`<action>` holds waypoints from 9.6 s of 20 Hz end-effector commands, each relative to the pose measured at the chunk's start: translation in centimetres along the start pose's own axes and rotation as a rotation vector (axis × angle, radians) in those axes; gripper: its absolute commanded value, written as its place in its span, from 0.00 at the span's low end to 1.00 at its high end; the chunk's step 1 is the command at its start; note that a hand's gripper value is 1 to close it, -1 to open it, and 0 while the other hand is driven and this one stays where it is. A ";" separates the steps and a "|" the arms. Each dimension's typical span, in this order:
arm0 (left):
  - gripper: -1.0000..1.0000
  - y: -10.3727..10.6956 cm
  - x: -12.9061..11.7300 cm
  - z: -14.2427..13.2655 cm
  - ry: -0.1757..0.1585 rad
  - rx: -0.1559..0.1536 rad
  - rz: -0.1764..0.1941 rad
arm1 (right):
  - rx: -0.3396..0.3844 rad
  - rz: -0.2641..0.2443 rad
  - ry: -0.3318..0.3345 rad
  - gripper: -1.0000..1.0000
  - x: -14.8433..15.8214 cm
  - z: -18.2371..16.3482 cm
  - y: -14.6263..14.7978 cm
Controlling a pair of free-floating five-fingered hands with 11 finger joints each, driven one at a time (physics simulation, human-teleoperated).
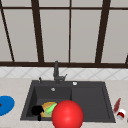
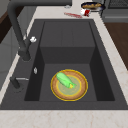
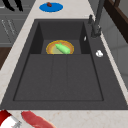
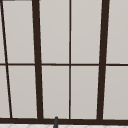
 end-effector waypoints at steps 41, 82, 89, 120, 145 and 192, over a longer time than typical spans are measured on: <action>0.50 0.0 0.0 0.0 0.000 0.000 0.000 | -0.104 -0.274 0.050 0.00 5.3 -1.6 9.1; 0.50 0.0 0.0 0.0 0.000 0.000 0.000 | 0.043 -0.448 -0.180 0.00 3.3 -19.6 8.1; 0.50 0.0 0.0 0.0 0.000 0.000 0.000 | 0.063 -0.583 -0.327 1.00 0.6 -18.5 7.1; 0.50 0.0 0.0 0.0 0.000 0.000 0.000 | -0.110 -0.552 -0.134 0.00 -3.9 -11.9 10.0; 0.50 0.0 0.0 0.0 0.000 0.000 0.000 | -0.131 -0.315 0.064 0.00 1.8 -18.9 12.0; 0.50 0.0 0.0 0.0 0.000 0.000 0.000 | -0.513 -0.379 0.110 1.00 8.0 -1.5 4.3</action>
